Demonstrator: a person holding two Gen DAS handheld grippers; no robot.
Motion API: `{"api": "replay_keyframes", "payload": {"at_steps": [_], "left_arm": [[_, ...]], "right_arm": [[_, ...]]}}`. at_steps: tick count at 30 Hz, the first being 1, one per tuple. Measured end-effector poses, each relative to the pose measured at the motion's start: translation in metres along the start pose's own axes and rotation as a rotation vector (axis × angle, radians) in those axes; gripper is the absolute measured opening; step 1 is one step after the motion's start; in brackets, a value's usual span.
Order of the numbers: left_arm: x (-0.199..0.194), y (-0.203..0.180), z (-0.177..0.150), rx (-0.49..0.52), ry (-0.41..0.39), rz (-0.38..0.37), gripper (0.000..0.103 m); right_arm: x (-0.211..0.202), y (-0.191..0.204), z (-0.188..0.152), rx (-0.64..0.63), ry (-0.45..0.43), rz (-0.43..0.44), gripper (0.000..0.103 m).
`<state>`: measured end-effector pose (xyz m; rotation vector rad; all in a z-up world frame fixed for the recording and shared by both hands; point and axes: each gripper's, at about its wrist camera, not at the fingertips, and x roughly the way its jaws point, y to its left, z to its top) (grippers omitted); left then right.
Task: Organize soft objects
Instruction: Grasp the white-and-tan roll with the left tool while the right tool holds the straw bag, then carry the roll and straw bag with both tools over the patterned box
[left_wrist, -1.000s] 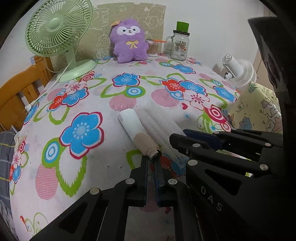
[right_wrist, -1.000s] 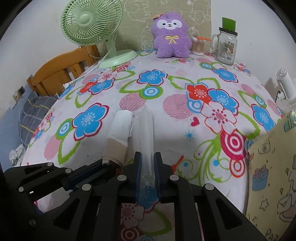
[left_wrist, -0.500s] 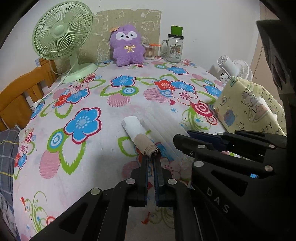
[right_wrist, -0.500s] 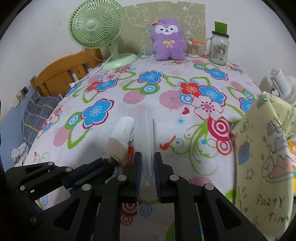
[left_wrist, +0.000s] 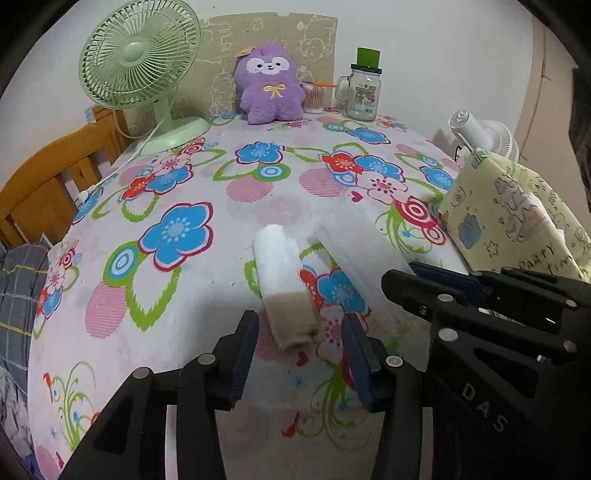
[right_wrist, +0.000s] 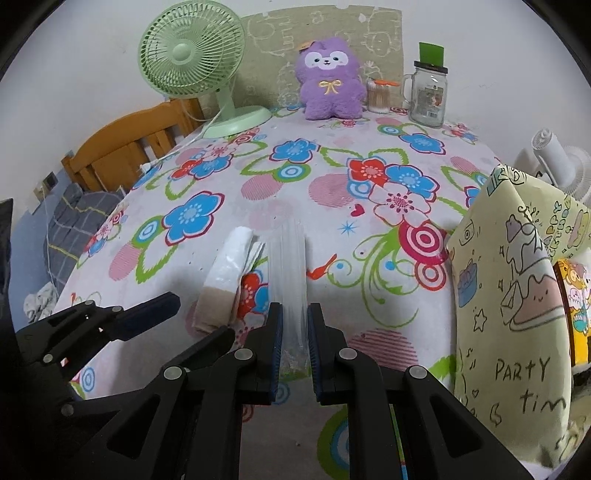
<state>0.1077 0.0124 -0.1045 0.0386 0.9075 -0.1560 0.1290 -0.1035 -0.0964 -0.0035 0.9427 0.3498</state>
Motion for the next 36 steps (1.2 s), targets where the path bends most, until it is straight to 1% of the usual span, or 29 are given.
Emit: {"api": "replay_keyframes", "payload": {"at_steps": [8, 10, 11, 12, 13, 16, 26, 36], "left_arm": [[0.027, 0.003, 0.015, -0.001, 0.022, 0.016, 0.047], [0.033, 0.003, 0.017, 0.001, 0.031, 0.020, 0.032], [0.035, 0.004, 0.018, 0.001, 0.034, 0.021, 0.030], [0.037, 0.004, 0.018, 0.000, 0.036, 0.017, 0.024], [0.037, 0.004, 0.017, -0.003, 0.037, 0.012, 0.020], [0.034, 0.005, 0.016, -0.006, 0.032, 0.001, 0.015], [0.005, -0.006, 0.013, 0.007, -0.020, 0.006, 0.014], [-0.034, -0.026, 0.013, 0.029, -0.093, 0.001, 0.014]], "right_arm": [[0.016, -0.010, 0.009, 0.034, 0.014, -0.008, 0.016], [0.020, -0.010, 0.011, 0.035, 0.019, -0.011, 0.016], [0.022, -0.010, 0.011, 0.035, 0.023, -0.011, 0.016], [0.022, -0.010, 0.012, 0.035, 0.025, -0.010, 0.016], [0.023, -0.010, 0.012, 0.035, 0.026, -0.008, 0.016], [0.022, -0.008, 0.012, 0.033, 0.024, -0.003, 0.016], [-0.004, -0.004, 0.008, 0.024, -0.026, -0.007, 0.016], [-0.052, -0.007, 0.004, 0.024, -0.106, -0.030, 0.016]]}}
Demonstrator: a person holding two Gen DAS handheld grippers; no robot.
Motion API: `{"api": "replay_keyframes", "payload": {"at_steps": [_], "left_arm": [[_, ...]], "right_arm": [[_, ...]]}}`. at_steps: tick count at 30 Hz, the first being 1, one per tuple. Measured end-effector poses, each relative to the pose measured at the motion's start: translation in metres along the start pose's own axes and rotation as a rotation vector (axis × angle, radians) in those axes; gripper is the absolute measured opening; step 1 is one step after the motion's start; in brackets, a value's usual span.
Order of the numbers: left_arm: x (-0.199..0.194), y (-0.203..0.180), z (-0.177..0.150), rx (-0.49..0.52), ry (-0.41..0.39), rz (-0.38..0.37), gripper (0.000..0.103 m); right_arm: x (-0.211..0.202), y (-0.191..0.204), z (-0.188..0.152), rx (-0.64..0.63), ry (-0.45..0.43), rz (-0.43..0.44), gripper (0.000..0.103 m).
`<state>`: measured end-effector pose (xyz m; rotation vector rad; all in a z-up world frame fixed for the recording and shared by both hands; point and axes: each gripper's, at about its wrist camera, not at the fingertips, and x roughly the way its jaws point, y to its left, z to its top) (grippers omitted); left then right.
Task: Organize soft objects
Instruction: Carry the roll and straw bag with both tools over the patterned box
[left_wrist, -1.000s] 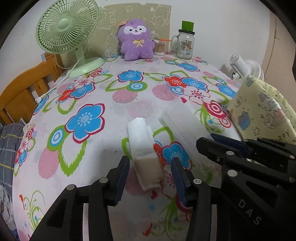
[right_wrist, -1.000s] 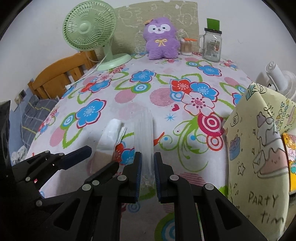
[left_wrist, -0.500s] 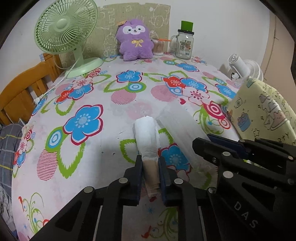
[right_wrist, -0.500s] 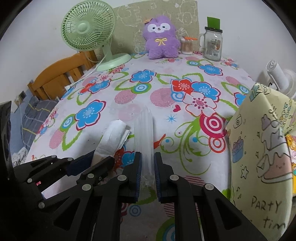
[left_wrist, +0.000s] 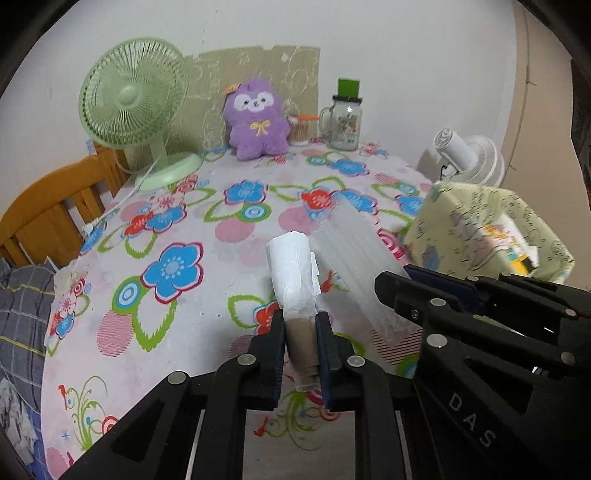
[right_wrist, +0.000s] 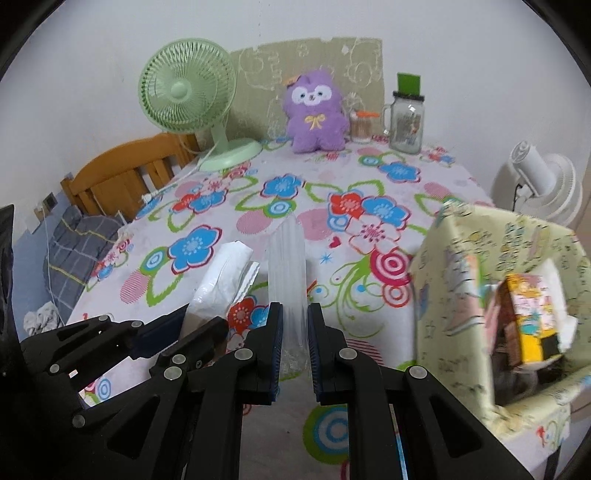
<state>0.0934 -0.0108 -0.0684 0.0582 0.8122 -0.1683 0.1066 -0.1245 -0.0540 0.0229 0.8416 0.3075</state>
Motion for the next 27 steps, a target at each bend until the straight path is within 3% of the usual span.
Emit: {"api": "replay_keyframes", "payload": {"at_steps": [10, 27], "left_arm": [[-0.041, -0.023, 0.007, 0.017, -0.072, -0.003, 0.014], [-0.076, -0.061, 0.025, 0.047, -0.143, -0.011, 0.014]], "right_arm": [[-0.044, -0.008, 0.004, -0.005, -0.069, -0.009, 0.016], [-0.093, -0.035, 0.015, 0.008, -0.137, -0.025, 0.016]]}}
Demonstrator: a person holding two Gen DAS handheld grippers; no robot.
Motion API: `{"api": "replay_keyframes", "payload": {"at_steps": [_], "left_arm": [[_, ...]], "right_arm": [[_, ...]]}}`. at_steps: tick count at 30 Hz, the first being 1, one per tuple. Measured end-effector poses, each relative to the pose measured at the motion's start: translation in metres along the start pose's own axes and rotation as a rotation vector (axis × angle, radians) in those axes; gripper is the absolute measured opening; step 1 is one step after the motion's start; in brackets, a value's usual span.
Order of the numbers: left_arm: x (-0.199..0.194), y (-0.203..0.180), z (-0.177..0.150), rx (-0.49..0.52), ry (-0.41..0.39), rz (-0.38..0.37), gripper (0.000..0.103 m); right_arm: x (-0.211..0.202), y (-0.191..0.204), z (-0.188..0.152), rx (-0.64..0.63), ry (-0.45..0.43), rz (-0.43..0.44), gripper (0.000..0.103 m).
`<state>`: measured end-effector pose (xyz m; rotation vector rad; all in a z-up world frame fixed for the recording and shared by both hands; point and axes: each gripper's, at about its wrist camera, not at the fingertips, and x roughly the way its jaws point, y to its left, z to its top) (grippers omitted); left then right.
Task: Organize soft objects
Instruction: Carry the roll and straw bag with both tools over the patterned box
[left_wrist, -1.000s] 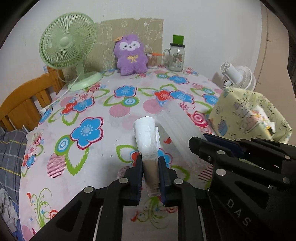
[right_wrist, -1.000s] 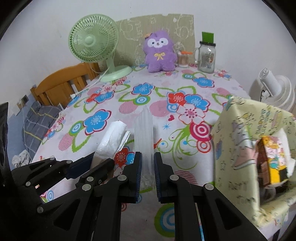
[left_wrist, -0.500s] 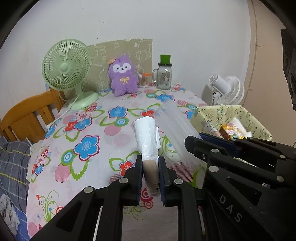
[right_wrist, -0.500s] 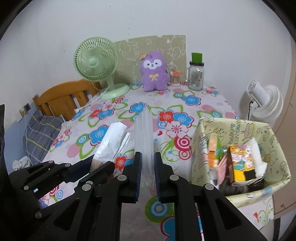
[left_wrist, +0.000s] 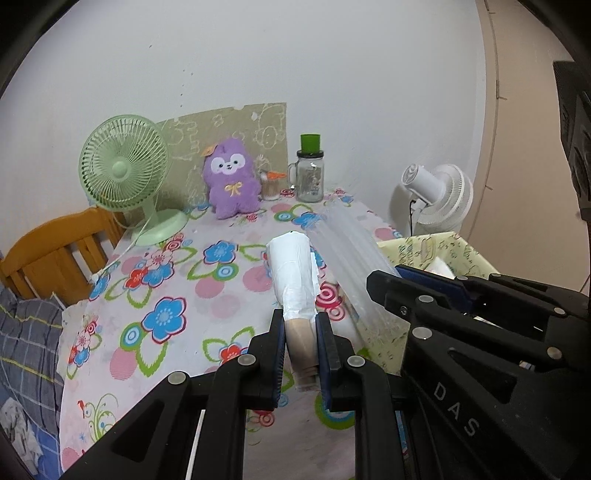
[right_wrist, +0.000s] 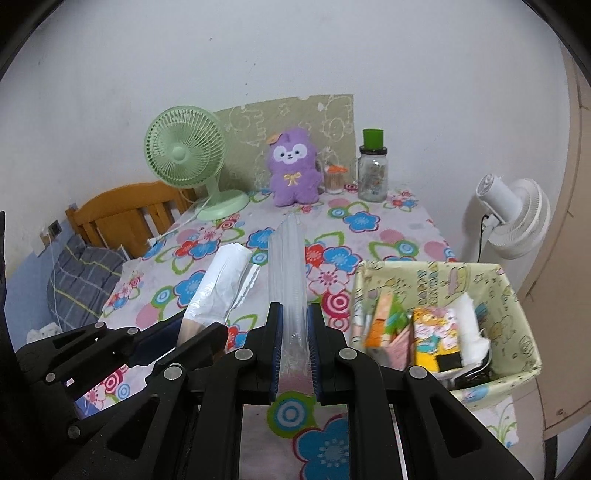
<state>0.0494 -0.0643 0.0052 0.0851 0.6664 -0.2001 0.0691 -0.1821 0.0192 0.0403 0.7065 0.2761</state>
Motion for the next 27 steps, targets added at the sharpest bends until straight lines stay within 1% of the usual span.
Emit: {"api": "replay_keyframes", "payload": {"at_steps": [12, 19, 27], "left_arm": [[0.000, -0.027, 0.021, 0.009, -0.018, -0.011, 0.014], [0.012, -0.049, 0.030, 0.032, -0.011, -0.040, 0.014], [0.031, -0.078, 0.037, 0.071, 0.006, -0.090, 0.014]], "right_arm": [[-0.013, -0.030, 0.015, 0.011, -0.018, -0.002, 0.016], [-0.013, -0.056, 0.016, 0.033, -0.015, -0.026, 0.016], [-0.012, -0.087, 0.014, 0.069, -0.006, -0.058, 0.016]]}}
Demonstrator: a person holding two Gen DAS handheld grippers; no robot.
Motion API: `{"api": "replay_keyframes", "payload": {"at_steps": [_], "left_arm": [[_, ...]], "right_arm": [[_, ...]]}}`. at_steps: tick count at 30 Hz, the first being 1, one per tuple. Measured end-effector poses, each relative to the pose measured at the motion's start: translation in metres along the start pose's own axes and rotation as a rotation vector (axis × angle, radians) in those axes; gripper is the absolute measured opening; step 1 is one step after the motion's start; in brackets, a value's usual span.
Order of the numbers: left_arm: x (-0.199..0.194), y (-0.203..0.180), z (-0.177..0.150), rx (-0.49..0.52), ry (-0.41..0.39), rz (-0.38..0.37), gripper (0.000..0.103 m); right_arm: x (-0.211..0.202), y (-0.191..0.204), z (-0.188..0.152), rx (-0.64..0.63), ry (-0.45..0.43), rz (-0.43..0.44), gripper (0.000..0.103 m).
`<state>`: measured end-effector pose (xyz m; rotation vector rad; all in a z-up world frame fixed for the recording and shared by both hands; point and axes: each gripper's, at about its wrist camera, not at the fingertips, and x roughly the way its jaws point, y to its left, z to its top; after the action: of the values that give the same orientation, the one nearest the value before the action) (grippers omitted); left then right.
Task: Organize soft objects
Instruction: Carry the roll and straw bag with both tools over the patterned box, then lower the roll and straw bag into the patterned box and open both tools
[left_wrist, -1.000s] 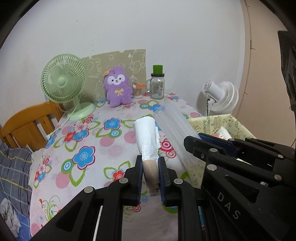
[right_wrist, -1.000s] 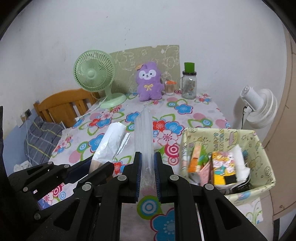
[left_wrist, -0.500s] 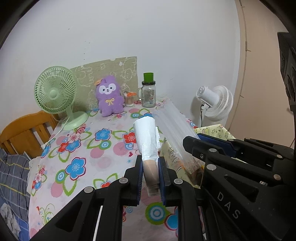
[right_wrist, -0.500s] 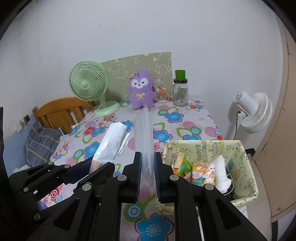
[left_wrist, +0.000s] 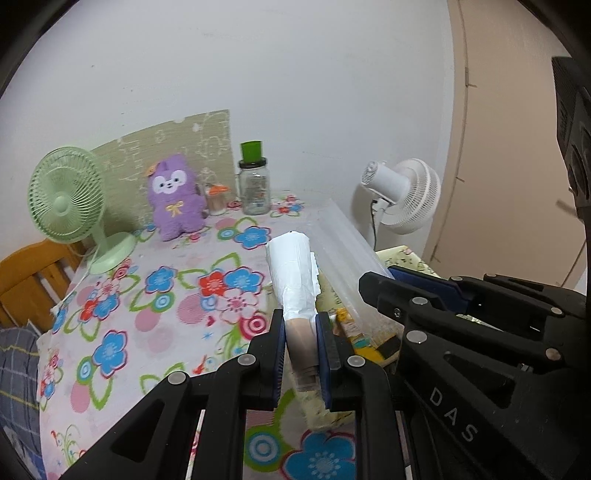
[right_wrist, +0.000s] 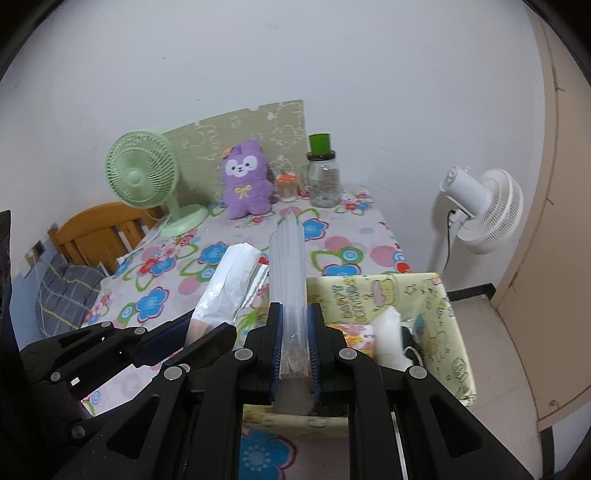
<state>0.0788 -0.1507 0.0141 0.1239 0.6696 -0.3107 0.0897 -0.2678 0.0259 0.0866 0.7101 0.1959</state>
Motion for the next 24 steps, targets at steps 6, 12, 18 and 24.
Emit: {"api": "replay_keyframes", "payload": {"at_steps": [6, 12, 18, 24], "left_arm": [[0.019, -0.018, 0.006, 0.023, 0.022, -0.031, 0.014], [0.038, -0.034, 0.008, 0.043, 0.061, -0.062, 0.015], [0.052, -0.044, 0.006, 0.052, 0.087, -0.071, 0.018], [0.063, -0.047, 0.002, 0.068, 0.115, -0.041, 0.046]], "right_arm": [[0.005, -0.026, 0.001, 0.029, 0.006, -0.024, 0.016], [0.012, -0.048, -0.001, 0.051, 0.022, -0.047, 0.016], [0.018, -0.060, -0.006, 0.061, 0.043, -0.058, 0.016], [0.027, -0.068, -0.012, 0.074, 0.072, -0.061, 0.016]]}}
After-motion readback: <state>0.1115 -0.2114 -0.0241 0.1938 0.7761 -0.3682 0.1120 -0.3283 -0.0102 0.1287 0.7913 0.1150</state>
